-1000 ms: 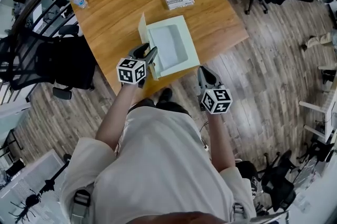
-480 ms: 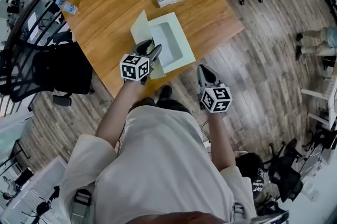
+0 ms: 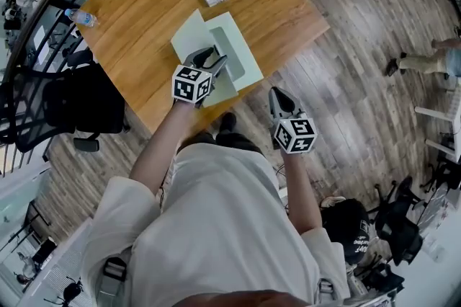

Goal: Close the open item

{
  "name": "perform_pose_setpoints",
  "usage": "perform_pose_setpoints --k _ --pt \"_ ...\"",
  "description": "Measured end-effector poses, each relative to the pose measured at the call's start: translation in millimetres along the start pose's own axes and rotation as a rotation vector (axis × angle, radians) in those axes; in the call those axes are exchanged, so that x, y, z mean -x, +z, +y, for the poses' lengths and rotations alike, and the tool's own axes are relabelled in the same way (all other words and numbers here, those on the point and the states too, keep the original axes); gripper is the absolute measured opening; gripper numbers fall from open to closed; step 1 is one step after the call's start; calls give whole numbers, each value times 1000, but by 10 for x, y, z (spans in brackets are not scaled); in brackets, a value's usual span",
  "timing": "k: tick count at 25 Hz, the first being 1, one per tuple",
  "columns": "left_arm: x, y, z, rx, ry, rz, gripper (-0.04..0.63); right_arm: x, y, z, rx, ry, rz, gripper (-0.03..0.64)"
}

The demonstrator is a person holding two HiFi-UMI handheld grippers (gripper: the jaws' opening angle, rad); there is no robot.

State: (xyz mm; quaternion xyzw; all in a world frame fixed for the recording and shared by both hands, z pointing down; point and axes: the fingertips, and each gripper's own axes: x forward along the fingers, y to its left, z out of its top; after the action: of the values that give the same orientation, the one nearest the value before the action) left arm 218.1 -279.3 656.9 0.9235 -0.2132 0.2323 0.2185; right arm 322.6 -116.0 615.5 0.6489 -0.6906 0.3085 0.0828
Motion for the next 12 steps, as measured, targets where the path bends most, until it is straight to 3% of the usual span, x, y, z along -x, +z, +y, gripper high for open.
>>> perform_pose_setpoints --k 12 --pt "-524 -142 -103 -56 -38 88 209 2 -50 -236 -36 -27 -1 3"
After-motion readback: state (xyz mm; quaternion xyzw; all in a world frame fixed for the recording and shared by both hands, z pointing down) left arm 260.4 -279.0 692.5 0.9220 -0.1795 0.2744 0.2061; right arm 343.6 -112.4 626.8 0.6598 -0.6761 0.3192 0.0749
